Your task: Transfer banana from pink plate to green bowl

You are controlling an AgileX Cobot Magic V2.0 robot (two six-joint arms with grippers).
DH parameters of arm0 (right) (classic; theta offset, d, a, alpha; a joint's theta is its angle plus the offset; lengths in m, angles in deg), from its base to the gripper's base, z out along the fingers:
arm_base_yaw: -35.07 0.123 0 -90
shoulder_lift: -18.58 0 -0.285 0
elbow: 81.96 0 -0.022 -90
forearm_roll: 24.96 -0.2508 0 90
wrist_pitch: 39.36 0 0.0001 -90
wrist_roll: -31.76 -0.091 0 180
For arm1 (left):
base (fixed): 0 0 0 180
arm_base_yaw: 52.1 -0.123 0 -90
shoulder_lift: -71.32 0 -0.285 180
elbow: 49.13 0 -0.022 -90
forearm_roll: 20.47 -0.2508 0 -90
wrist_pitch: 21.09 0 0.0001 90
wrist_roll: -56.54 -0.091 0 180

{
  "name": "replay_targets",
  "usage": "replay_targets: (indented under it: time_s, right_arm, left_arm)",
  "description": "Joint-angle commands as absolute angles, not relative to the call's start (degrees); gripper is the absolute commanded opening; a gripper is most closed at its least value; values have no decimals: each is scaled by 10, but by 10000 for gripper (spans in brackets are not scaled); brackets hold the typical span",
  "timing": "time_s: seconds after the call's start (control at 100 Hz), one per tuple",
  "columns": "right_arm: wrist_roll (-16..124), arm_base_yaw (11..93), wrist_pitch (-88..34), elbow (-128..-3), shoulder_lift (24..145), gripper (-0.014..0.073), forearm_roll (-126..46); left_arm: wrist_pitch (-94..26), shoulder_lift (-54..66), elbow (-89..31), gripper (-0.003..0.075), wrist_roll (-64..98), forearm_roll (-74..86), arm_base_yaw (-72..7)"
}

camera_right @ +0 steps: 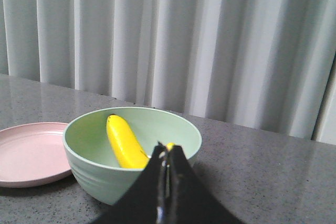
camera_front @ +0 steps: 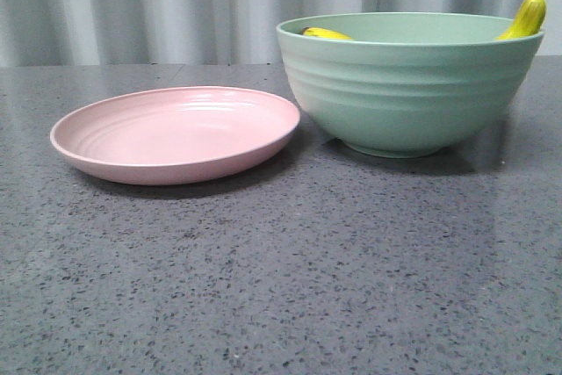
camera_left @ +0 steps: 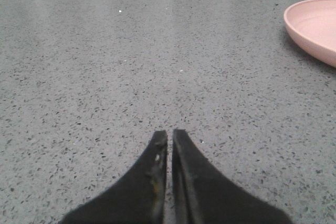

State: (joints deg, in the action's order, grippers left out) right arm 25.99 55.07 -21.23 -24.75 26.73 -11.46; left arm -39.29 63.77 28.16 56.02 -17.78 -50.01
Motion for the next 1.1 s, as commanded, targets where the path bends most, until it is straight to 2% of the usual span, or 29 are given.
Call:
replay_targets:
  time_s: [0.0, 0.22, 0.47, 0.68, 0.92, 1.09]
  right_arm:
    - [262, 533, -260, -249, 275, -80, -104]
    - [262, 411, -303, -198, 273, -79, -125]
    - [262, 270, -467, -95, 272, -80, -231]
    - [262, 249, -466, -23, 255, -80, -250]
    - [262, 249, -285, -25, 246, -80, -233]
    - [262, 249, -225, -25, 246, -80, -231]
  left_arm:
    - [-369, 656, 297, -19, 565, -172, -501]
    - [-369, 656, 297, -19, 565, -172, -501]
    - [-369, 656, 297, -19, 565, -172, -501]
    - [-369, 656, 297, -19, 565, -172, -501]
    - [-369, 656, 297, -19, 565, -172, -501]
    - [-369, 656, 297, -19, 565, -172, -501]
